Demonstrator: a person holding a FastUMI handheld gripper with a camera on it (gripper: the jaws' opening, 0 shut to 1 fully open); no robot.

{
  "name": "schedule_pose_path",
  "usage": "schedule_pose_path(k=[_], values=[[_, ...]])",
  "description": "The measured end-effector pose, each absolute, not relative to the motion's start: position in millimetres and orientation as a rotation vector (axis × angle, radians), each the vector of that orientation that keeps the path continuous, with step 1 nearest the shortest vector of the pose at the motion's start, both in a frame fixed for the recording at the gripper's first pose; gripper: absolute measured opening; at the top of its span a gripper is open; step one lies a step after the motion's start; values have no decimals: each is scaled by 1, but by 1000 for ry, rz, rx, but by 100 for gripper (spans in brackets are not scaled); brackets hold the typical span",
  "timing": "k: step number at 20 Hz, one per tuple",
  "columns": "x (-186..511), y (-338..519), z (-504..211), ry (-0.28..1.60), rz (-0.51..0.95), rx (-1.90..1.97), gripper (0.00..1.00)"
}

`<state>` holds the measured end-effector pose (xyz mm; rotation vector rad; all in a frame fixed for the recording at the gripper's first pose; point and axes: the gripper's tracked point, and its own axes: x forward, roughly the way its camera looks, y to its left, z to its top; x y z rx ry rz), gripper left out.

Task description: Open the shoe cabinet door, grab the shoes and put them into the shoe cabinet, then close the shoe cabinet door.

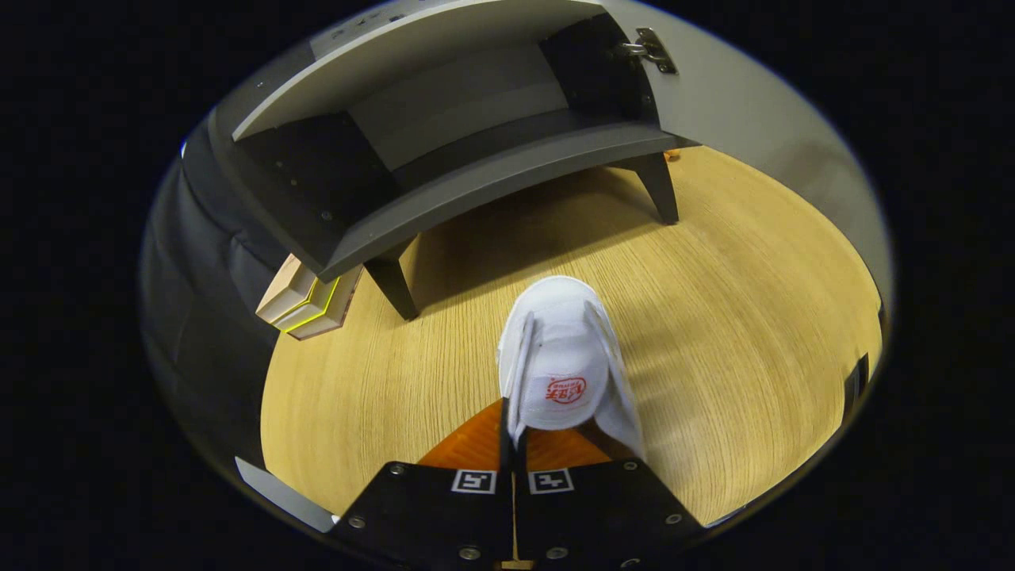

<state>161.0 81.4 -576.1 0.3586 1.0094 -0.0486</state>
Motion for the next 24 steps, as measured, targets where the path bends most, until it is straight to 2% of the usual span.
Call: schedule_pose_path(k=[9,18,24], values=[[164,74,-508,924,-20,299,1],[160,77,-382,733,11,204,1],[141,88,-322,657,37,155,1]])
